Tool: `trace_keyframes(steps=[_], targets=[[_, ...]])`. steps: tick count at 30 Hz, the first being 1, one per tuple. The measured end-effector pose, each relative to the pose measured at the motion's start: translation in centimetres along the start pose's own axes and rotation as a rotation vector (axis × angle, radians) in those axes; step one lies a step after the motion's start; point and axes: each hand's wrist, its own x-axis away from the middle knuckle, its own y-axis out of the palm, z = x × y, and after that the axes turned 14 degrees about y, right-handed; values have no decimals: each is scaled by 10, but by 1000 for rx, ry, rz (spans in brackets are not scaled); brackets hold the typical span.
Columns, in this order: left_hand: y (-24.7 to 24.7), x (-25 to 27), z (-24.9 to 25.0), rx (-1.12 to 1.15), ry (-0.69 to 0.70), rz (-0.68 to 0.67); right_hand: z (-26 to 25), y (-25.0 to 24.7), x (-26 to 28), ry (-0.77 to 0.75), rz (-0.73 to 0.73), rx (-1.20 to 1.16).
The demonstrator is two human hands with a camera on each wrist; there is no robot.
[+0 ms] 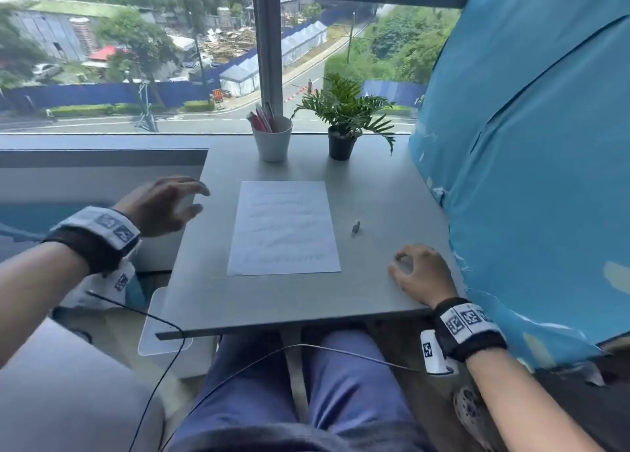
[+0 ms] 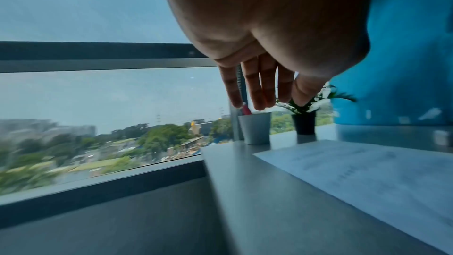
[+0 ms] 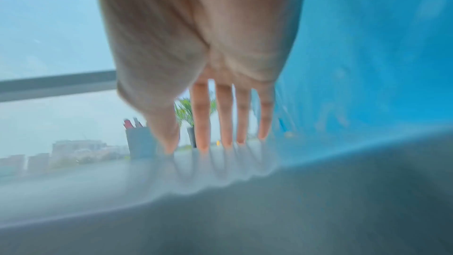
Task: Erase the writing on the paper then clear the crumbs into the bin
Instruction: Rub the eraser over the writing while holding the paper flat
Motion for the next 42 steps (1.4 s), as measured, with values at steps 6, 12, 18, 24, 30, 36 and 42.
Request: trace_keyframes(steps=[6,12,18,24,30,36,42], targets=[[52,-67,65,134,133,-247,-54,-10,-50,-4,-238,94],[84,-105,98,234,87,-496,-88,11,-90,-34,-283,88],[100,-111,102,315,12,-565,-97,20,-91,-70,-272,94],[112,-105,106,194,-32,-561,-108,22,-57,-216,-383,-163],[105,-113,115,-21,-99,-569,-116,31,-57,-186,-370,-197],[111,-108,107,332,34,-547,-119,32,-68,-131,-377,-142],[115,-109,104,319,-42,-691,-121,36,-70,-48,-343,-162]])
